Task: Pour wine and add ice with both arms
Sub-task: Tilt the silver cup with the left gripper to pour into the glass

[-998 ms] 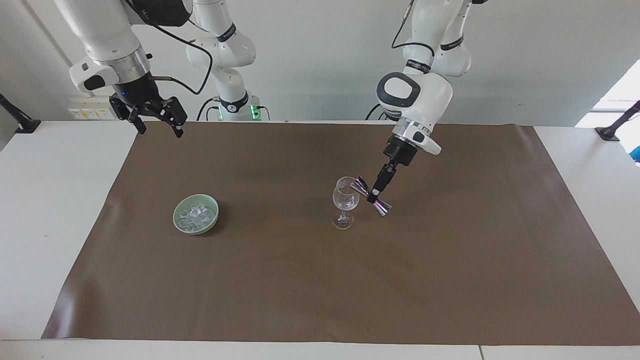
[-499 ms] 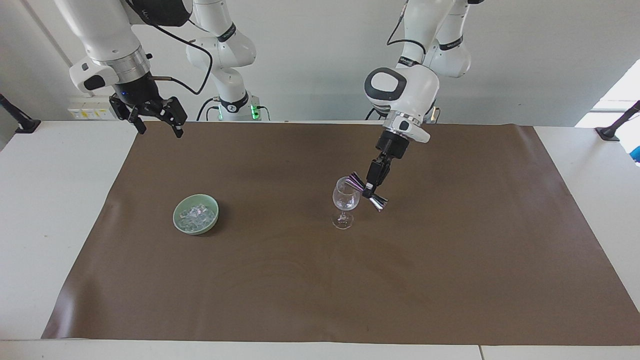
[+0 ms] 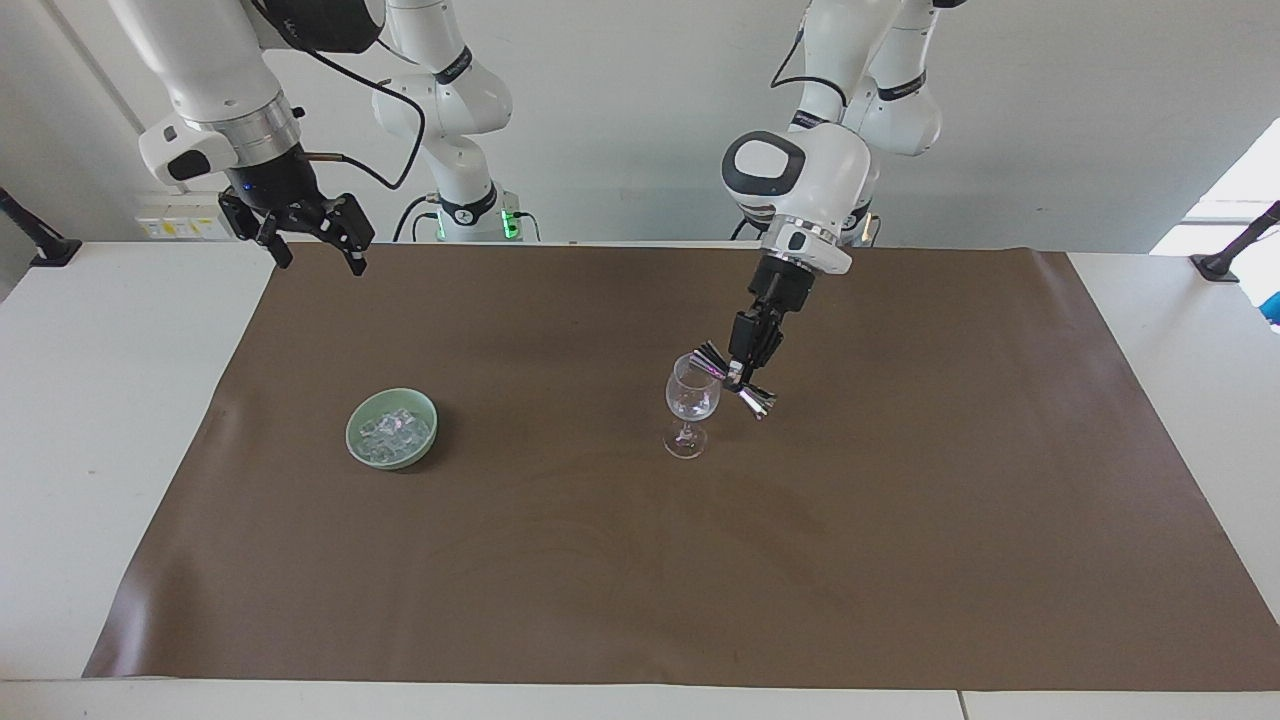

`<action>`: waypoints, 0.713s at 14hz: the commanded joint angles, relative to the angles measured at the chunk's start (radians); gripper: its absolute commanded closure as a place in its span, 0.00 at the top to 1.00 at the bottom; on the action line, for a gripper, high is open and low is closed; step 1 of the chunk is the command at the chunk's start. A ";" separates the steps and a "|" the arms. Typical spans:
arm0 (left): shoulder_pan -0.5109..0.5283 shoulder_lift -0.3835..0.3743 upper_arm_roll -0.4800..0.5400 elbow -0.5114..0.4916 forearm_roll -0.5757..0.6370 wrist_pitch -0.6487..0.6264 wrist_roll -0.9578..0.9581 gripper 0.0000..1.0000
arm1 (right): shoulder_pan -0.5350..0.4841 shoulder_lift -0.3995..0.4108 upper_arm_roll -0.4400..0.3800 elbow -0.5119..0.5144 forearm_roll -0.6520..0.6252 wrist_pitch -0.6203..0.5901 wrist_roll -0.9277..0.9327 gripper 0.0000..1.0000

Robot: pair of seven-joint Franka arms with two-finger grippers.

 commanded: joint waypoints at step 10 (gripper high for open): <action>-0.065 -0.015 0.012 0.010 0.002 0.108 0.105 0.00 | -0.008 -0.023 0.003 -0.025 0.026 -0.002 -0.021 1.00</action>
